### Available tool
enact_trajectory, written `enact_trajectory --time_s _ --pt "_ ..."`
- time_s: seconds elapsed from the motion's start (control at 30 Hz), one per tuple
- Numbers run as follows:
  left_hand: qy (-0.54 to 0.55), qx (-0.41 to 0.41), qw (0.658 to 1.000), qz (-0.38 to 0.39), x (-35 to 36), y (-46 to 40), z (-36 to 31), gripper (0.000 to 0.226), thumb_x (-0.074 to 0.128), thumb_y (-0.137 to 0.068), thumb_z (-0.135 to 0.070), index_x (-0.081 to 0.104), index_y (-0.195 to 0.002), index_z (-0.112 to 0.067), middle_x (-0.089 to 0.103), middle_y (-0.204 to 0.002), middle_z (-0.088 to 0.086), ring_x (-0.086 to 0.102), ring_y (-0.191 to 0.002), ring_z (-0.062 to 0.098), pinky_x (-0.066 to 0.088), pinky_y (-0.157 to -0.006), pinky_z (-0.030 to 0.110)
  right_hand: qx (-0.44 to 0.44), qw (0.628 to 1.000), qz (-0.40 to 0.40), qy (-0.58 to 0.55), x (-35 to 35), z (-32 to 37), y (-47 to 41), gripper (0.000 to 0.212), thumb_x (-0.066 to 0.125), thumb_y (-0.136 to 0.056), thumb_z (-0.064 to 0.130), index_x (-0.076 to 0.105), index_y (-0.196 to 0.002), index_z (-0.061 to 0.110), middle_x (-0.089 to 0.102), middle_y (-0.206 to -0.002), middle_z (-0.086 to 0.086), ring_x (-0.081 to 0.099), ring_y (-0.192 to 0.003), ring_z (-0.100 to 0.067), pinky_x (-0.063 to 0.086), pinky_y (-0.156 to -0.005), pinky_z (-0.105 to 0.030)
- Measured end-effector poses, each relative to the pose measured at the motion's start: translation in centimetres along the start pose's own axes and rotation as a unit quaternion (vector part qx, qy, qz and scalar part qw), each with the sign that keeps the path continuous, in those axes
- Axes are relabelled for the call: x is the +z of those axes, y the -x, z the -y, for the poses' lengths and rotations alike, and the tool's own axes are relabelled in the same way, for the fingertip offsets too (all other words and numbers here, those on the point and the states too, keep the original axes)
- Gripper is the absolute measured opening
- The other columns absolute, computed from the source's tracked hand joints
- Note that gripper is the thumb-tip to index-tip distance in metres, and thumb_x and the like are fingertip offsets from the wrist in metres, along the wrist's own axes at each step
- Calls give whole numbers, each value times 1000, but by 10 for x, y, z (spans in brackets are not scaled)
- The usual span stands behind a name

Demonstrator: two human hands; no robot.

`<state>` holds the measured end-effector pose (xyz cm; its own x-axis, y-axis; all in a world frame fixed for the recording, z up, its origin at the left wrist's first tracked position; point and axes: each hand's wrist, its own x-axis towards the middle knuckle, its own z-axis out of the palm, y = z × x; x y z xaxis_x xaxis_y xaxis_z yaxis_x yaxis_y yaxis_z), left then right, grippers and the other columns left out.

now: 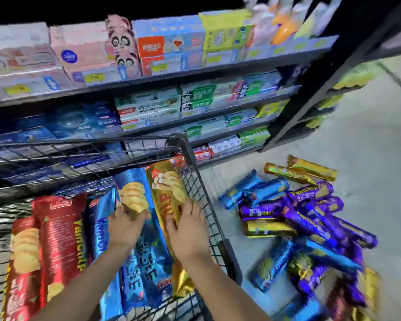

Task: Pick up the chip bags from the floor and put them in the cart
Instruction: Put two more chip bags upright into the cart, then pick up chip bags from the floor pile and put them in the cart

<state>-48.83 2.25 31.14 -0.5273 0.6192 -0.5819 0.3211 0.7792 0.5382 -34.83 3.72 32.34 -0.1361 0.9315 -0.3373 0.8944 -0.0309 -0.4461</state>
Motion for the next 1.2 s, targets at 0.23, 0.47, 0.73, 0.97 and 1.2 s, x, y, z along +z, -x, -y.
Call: enact_trajectory --time_s 0.23,0.47,0.73,0.97,1.2 --pt "-87 204 969 -111 -3 52 -143 66 59 -90 -27 30 -139 6 34 -141 30 28 -134 42 22 -113 48 -76 991 -35 -106 -123 -30 -3 42 42 -96 27 38 -136 13 52 -127 -14 52 -113 -35 43 -91 -44" --pt "-222 401 889 -6 120 121 -257 60 60 -89 -26 37 -135 6 41 -135 27 36 -128 41 25 -109 44 77 991 -99 -47 -212 -216 14 40 43 -95 30 43 -131 11 54 -124 -14 52 -115 -34 41 -91 -42" --pt "-357 386 826 203 360 182 -206 67 57 -87 -37 31 -139 -2 36 -143 19 34 -133 33 28 -111 38 319 943 -82 -51 -164 -447 93 39 45 -93 32 46 -127 12 57 -122 -12 55 -113 -34 43 -88 -43" --pt "-483 351 746 295 508 163 -76 70 57 -85 -45 32 -136 -4 42 -138 14 39 -128 31 34 -104 36 500 861 -11 -88 -29 -564 148 53 50 -90 44 40 -132 13 51 -129 -8 52 -119 -28 42 -94 -40" --pt "-483 301 757 321 666 82 44 89 66 -79 -47 19 -143 -8 41 -137 17 39 -127 34 39 -99 39 594 776 -19 -212 161 -672 146 80 59 -74 66 38 -135 19 52 -131 -7 55 -115 -27 47 -94 -37"
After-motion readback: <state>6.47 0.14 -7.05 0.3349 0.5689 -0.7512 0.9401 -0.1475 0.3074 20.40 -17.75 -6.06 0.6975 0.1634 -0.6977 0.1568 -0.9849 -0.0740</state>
